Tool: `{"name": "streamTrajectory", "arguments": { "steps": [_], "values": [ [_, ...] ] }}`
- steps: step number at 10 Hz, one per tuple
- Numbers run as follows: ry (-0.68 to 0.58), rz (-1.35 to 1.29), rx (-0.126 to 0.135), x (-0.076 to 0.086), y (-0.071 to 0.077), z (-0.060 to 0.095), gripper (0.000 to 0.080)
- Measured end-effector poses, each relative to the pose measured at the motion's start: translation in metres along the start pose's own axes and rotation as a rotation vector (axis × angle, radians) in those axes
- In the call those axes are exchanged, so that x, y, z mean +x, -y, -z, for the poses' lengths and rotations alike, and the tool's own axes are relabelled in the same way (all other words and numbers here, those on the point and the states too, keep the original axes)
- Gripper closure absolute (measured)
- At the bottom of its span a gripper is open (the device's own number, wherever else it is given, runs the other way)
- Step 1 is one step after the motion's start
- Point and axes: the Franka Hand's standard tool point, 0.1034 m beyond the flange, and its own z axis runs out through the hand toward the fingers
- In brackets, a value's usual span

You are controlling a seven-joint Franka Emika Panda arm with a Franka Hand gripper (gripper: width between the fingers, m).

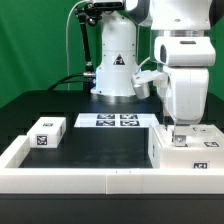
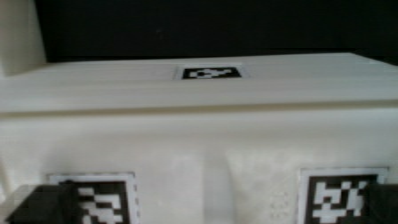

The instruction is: Assemble cabinet

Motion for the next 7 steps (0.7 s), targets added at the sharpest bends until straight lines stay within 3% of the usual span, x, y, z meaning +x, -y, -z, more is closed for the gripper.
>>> {"name": "streamTrajectory", "arguments": {
  "steps": [2, 6, 7],
  "values": [
    [0.001, -0.016, -0.001, 0.0, 0.001, 0.002, 0.0002],
    [0.022, -0.142, -0.013, -0.004, 0.034, 0.035, 0.0002],
    [0.021, -0.185, -0.016, -0.003, 0.038, 0.035, 0.0002]
  ]
}}
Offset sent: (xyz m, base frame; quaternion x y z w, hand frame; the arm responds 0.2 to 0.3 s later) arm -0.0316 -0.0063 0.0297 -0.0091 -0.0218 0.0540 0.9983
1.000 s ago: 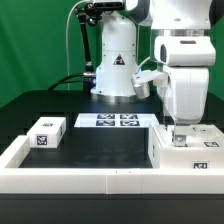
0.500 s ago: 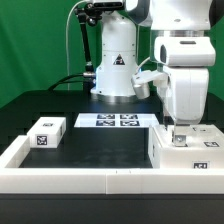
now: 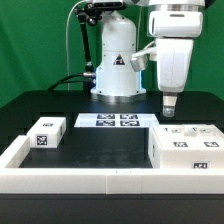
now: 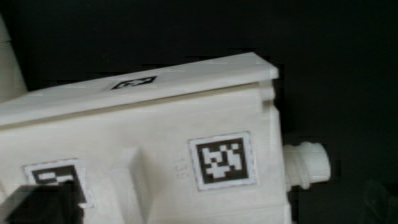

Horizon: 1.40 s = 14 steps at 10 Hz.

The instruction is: Assemble cabinet

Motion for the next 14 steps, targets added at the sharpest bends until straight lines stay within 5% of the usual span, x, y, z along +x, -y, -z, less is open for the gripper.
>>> {"name": "streamTrajectory", "arguments": {
  "steps": [4, 7, 14],
  "values": [
    [-0.007, -0.204, 0.008, 0.0, 0.001, -0.003, 0.0002],
    [-0.049, -0.594, -0.02, 0.006, 0.01, -0.008, 0.0002],
    [-0.077, -1.403, 0.075, 0.03, 0.029, -0.014, 0.0002]
  ]
}}
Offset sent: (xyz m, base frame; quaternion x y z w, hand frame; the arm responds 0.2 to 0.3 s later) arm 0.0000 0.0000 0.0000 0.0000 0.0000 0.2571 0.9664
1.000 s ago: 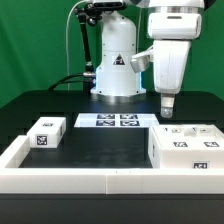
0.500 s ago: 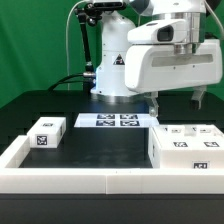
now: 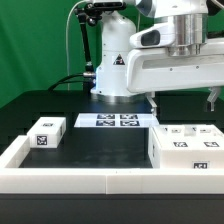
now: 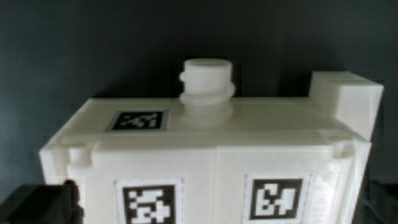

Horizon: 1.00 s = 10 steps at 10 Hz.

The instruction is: Assemble cabinet

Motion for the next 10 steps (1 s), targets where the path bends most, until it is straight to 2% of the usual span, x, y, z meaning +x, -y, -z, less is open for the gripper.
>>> {"name": "streamTrajectory", "arguments": {
  "steps": [3, 6, 8, 10],
  "values": [
    [0.012, -0.195, -0.016, -0.019, 0.012, -0.015, 0.0002],
    [0.012, -0.17, -0.014, -0.018, 0.012, -0.015, 0.0002],
    [0.025, -0.096, -0.023, -0.022, 0.005, -0.024, 0.0002],
    [0.029, -0.086, -0.024, -0.023, 0.004, -0.026, 0.0002]
  ]
}}
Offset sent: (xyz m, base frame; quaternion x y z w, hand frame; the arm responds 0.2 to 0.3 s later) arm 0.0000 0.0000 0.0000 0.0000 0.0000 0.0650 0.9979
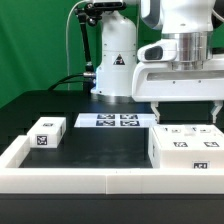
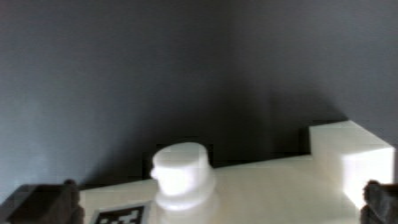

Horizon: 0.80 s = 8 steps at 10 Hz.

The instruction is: Assemble cabinet

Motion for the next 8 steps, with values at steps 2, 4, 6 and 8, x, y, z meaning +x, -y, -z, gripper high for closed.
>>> {"name": "streamTrajectory", "arguments": {
  "steps": [2, 4, 6, 8],
  "values": [
    [-0.011, -0.001, 0.012, 0.003, -0.008, -0.007, 0.0002],
    [-0.01, 0.003, 0.014, 0.002, -0.005, -0.007, 0.0002],
    [-0.009, 0.01, 0.014, 0.002, -0.005, -0.008, 0.0002],
    [-0.025, 0.032, 0.011, -0.001, -0.017, -0.027, 0.0002]
  ]
}}
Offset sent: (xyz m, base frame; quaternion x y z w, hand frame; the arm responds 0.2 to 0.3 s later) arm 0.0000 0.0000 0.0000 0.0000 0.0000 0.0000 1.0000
